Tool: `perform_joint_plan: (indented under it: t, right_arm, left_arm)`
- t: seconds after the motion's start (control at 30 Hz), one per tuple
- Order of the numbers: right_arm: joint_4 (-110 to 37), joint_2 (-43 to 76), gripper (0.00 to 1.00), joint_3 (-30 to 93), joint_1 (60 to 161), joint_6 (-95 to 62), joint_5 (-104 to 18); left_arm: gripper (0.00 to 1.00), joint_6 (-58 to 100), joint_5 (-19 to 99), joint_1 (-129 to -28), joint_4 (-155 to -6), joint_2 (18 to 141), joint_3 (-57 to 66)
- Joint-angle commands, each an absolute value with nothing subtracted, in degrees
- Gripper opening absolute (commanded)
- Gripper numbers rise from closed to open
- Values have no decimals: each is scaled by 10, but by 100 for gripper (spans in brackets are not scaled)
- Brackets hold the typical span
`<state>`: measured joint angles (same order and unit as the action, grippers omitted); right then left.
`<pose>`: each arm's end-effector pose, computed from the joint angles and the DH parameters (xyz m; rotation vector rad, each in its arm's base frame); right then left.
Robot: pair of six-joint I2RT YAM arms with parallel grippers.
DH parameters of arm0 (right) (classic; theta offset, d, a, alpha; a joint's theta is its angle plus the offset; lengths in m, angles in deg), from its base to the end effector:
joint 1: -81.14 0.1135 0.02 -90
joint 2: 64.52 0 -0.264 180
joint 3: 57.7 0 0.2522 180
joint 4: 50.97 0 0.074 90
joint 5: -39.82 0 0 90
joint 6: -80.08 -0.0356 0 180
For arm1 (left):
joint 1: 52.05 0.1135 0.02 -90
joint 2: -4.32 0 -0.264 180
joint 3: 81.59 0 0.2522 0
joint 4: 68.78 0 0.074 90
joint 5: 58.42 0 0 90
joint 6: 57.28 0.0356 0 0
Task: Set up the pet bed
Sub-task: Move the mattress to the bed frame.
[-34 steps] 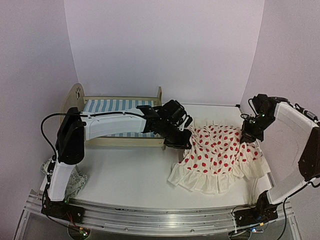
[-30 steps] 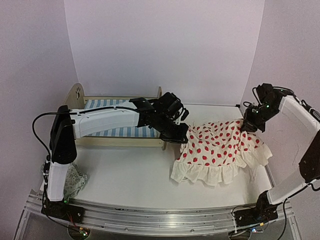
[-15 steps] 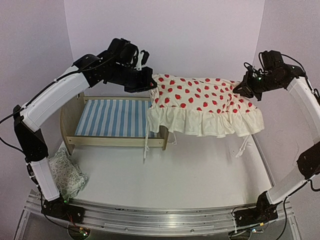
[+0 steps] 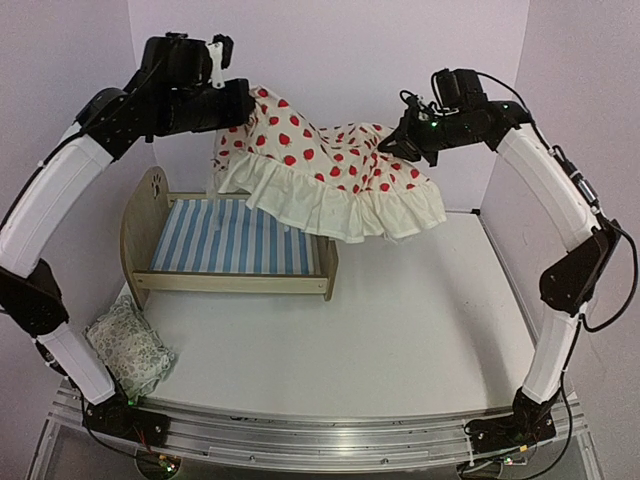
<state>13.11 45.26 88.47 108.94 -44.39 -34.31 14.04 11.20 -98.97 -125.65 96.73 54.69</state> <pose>0.3566 0.1990 0.4612 -0.0562 2.1738 0.9359 0.2259 -0.2235 0.5279 0.1888 1.8014 -0.5017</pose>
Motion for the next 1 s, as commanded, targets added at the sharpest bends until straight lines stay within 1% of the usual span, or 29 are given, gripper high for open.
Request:
perform_joint_plan:
  t: [0.0,0.13,0.27,0.43,0.57,0.7,0.83,0.97]
  right_arm:
    - [43,499,0,963,1125,-461,-368]
    - [-37,531,0,986,1148,-465,-396]
    - [-121,566,0,1014,1166,-473,-417]
    - [-182,594,0,994,1195,-446,-451]
    - [-187,632,0,959,1217,-441,-449]
    - [-185,671,0,926,1235,-442,-429]
    - [-183,691,0,885,1244,-433,-433]
    - [-183,708,0,866,1245,-438,-427]
  left_arm:
    - [0,217,-13,-987,-1111,881,477]
    - [0,266,-66,-985,-1066,870,461]
    - [0,301,-80,-974,-1028,884,471]
    - [0,301,-50,-921,-1046,925,524]
    - [0,273,-42,-874,-1099,943,533]
    - [0,215,-15,-804,-1151,921,471]
    - [0,186,67,-736,-1164,887,381]
    - [0,160,113,-688,-1229,898,362]
